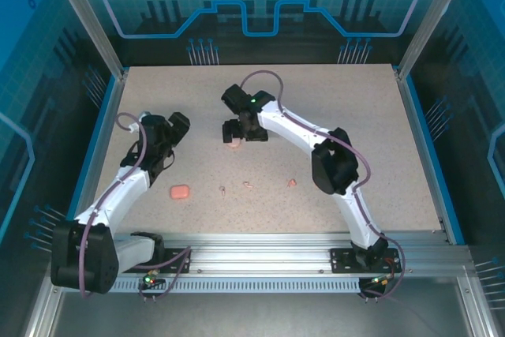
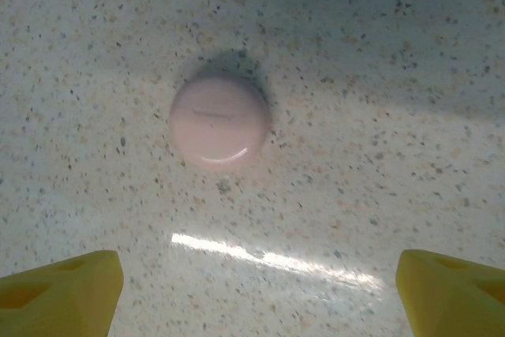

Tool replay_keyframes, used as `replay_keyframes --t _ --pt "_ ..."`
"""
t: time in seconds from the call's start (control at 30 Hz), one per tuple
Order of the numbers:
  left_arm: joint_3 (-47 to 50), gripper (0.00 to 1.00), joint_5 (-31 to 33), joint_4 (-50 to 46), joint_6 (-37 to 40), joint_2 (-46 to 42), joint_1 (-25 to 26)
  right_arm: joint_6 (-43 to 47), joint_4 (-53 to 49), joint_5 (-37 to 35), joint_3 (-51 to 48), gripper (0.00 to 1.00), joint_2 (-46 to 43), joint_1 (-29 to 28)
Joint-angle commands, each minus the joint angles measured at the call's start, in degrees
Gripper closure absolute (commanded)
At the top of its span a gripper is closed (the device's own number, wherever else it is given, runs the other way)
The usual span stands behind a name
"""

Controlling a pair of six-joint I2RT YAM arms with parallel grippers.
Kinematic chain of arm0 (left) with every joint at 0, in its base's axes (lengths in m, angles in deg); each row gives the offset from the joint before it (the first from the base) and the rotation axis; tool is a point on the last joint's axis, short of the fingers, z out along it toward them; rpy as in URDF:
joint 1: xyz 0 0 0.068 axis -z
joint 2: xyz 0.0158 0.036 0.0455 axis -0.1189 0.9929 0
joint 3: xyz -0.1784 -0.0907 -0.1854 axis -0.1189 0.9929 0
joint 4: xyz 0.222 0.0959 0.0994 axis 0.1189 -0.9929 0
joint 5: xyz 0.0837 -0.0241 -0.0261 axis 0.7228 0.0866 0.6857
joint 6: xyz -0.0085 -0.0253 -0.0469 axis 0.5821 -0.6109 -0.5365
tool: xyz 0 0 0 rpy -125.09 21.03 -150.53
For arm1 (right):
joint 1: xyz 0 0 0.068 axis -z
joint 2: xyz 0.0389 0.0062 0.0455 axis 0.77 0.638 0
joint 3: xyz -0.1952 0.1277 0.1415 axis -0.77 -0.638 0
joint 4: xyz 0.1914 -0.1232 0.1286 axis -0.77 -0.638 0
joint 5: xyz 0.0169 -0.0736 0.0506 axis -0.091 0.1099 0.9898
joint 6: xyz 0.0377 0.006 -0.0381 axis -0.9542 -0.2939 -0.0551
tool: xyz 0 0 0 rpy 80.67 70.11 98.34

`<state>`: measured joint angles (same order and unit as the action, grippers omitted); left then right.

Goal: Insert wireless bluetooth earbuds into charging case

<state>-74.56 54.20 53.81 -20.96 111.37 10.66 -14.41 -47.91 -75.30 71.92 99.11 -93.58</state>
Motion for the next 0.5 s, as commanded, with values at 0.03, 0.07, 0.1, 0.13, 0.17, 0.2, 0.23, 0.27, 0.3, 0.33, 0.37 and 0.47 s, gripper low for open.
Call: replay_keyframes --t 0.03,0.07,0.1,0.13,0.17,0.2,0.23,0.27,0.3,0.33,0.37,0.47 --pt "-1.7 0.01 -2.4 -2.0 -1.7 1.4 -2.2 -2.7 -7.1 -4.1 9.0 0.09 6.9 -2.1" --pt "-1.7 0.01 -2.8 -2.0 -1.7 1.5 -2.5 -3.1 -7.8 -4.6 11.0 0.09 8.5 -2.2" --pt "-1.6 0.01 -3.2 -1.9 -1.6 1.6 -2.7 -3.4 -8.5 -5.1 12.7 0.09 9.9 -2.3" --pt "-1.4 0.01 -3.4 -1.9 -1.6 1.5 -2.9 -3.8 -9.1 -5.6 14.5 0.09 11.2 -2.3" --pt "-1.2 0.01 -3.6 -1.8 -1.5 1.4 -3.0 -3.8 -9.3 -5.6 16.2 0.10 12.5 -2.3" --pt "-1.0 0.01 -3.7 -1.8 -1.3 1.2 -3.1 -3.8 -9.4 -5.7 17.4 0.10 13.4 -2.3" --pt "-0.7 0.01 -3.9 -1.7 -1.1 1.1 -3.2 -4.0 -9.4 -5.6 19.1 0.11 14.5 -2.3" --pt "-0.4 0.01 -4.0 -1.7 -0.8 0.8 -3.3 -4.0 -9.3 -5.6 20.4 0.11 15.5 -2.3" --pt "-0.1 0.01 -4.0 -1.7 -0.6 0.7 -3.2 -4.0 -9.2 -5.6 21.6 0.12 16.3 -2.2" --pt "0.2 0.01 -4.0 -1.6 -0.5 0.6 -3.2 -4.1 -8.9 -5.8 22.5 0.12 17.0 -2.3" --pt "0.4 0.01 -4.1 -1.4 -0.6 0.6 -3.2 -4.3 -8.6 -6.1 23.3 0.12 17.8 -2.3" --pt "1.1 0.01 -4.3 -1.3 -0.9 0.5 -3.2 -4.5 -8.1 -6.8 24.6 0.15 19.5 -2.2"
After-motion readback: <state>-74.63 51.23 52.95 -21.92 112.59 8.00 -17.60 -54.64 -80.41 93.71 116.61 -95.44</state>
